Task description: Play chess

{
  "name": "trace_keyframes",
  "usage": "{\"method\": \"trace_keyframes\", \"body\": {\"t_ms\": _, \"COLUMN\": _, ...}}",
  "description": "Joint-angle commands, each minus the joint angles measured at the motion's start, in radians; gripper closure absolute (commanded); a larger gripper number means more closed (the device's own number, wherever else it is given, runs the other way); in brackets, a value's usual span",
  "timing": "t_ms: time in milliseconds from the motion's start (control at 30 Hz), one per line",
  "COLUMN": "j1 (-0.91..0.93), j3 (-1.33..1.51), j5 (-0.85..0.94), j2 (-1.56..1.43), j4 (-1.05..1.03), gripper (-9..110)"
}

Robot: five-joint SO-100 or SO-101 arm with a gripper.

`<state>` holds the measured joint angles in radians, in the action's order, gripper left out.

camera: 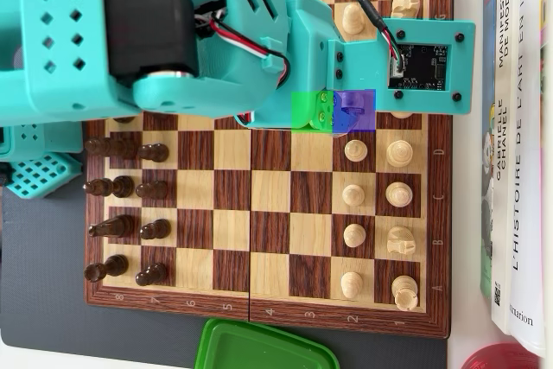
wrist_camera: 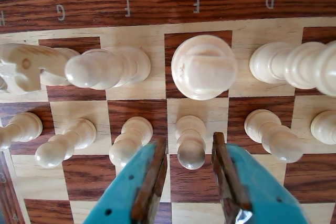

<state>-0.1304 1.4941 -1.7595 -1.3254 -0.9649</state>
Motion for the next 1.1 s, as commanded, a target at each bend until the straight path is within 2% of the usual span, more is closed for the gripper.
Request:
{"method": "trace_keyframes", "body": {"t_ms": 0, "j1": 0.008, "j3": -0.018, "j5": -0.003, "j2": -0.008, "j4": -0.002, "gripper": 88}}
{"method": "trace_keyframes", "body": {"t_ms": 1067, "j1": 0.012, "j3": -0.017, "j5": -0.003, "j2": 0.021, "j4": -0.002, "gripper": 89}}
